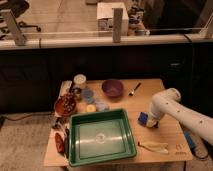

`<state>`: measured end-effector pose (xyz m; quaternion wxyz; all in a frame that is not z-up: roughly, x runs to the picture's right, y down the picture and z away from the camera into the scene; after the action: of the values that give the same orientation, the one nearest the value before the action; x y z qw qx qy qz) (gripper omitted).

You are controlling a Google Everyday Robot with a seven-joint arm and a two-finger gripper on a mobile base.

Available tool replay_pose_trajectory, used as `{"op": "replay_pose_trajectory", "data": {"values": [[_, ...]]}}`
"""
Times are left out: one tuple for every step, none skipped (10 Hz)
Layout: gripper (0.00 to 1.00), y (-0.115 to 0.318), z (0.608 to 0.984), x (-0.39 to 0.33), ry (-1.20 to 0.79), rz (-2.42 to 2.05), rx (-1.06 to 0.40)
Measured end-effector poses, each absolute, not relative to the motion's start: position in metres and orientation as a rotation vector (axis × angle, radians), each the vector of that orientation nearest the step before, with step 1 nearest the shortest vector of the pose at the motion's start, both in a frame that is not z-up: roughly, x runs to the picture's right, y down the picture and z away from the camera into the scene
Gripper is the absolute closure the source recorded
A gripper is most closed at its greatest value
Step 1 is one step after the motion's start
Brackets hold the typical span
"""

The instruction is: Wipe tray with sponge

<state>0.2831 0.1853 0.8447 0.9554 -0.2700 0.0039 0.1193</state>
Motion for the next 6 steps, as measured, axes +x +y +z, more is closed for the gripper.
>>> {"op": "replay_pose_trajectory", "data": {"values": [[1.00, 0.175, 0.832, 0.282, 0.002, 0.245, -0.527], [1.00, 0.170, 0.825, 0.282, -0.001, 0.246, -0.517], [1.00, 0.161, 0.814, 0.282, -0.003, 0.250, -0.501], [1.00, 0.156, 0.807, 0.282, -0.007, 0.246, -0.493], [1.00, 0.153, 0.801, 0.282, -0.013, 0.237, -0.487], [1.00, 0.151, 0.796, 0.278, -0.022, 0.209, -0.486]]}}
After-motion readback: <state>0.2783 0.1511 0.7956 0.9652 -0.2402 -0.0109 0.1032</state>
